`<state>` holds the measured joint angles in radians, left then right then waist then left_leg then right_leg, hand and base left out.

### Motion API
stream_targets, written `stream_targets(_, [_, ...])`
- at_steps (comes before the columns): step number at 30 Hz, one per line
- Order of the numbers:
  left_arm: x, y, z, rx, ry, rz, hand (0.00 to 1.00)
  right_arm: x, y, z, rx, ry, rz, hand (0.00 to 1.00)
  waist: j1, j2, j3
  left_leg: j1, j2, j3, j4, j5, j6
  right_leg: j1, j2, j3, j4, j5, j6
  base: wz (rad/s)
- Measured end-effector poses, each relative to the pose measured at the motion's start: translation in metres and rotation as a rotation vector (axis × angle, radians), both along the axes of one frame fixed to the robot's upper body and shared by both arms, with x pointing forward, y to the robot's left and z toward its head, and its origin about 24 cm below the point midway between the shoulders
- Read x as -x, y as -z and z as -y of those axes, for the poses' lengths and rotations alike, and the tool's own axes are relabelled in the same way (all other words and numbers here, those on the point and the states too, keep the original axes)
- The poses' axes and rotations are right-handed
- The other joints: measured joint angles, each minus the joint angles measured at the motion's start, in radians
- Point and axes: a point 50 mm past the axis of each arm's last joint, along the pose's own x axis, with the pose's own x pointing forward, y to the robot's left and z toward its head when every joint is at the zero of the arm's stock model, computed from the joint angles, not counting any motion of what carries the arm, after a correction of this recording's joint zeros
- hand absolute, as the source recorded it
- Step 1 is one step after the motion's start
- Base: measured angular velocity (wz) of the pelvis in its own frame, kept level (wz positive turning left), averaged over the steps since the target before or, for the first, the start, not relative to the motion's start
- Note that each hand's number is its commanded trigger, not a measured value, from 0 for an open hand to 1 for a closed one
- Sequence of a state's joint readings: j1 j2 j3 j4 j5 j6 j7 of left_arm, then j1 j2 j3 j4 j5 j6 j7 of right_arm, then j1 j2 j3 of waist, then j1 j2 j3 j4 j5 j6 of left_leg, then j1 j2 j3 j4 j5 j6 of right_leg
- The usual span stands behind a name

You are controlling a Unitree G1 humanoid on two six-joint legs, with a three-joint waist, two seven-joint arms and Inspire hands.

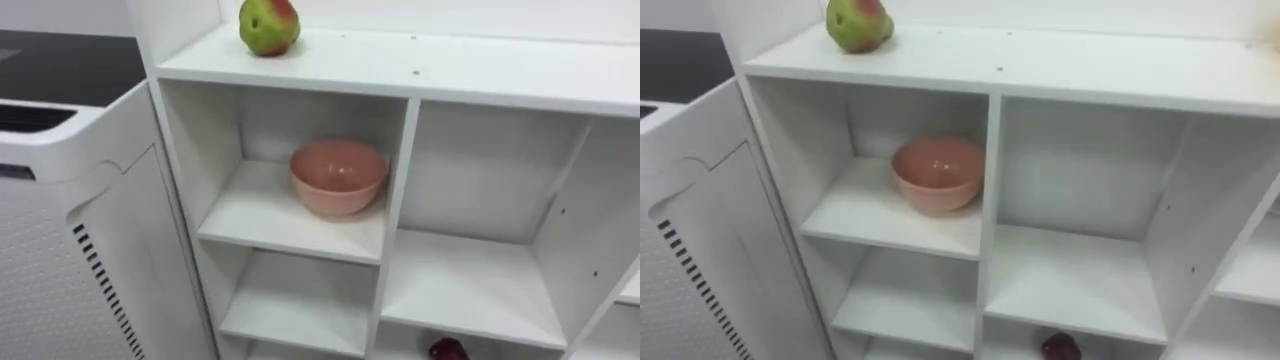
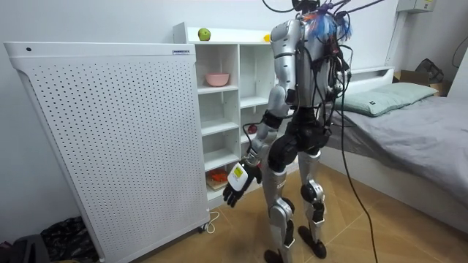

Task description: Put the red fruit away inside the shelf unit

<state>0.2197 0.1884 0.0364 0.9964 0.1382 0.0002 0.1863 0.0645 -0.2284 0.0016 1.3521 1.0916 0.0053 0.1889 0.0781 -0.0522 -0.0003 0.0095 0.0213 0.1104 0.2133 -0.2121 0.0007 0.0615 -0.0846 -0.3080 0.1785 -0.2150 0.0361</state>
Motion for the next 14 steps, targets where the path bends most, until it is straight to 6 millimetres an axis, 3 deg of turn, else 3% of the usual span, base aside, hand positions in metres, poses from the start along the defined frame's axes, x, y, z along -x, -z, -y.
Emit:
stream_targets(6, [0.002, 0.004, 0.011, 0.037, -0.027, 0.006, 0.0, 0.015, 0.005, -0.014, -0.024, -0.232, -0.059, 0.0, -0.052, 0.005, 0.0015, 0.059, -0.001, 0.008, -0.034, -0.003, -0.005, 0.044, 0.002, 0.007, -0.01, 0.002, 0.003, -0.03])
stream_targets(9, [0.004, 0.005, 0.011, 0.034, -0.018, -0.01, 0.0, 0.027, 0.007, -0.02, -0.033, -0.375, -0.122, 0.0, -0.052, 0.005, 0.0026, 0.077, 0.001, 0.011, -0.042, -0.007, -0.006, 0.06, 0.007, 0.022, -0.008, 0.011, 0.004, -0.1])
stream_targets(14, [0.02, 0.009, 0.008, 0.039, -0.031, -0.092, 0.0, 0.041, 0.008, -0.025, -0.041, -0.451, -0.191, 0.0, -0.047, 0.01, 0.0036, 0.089, 0.016, 0.048, -0.037, -0.009, -0.008, 0.056, 0.021, 0.066, -0.01, 0.032, -0.007, -0.23])
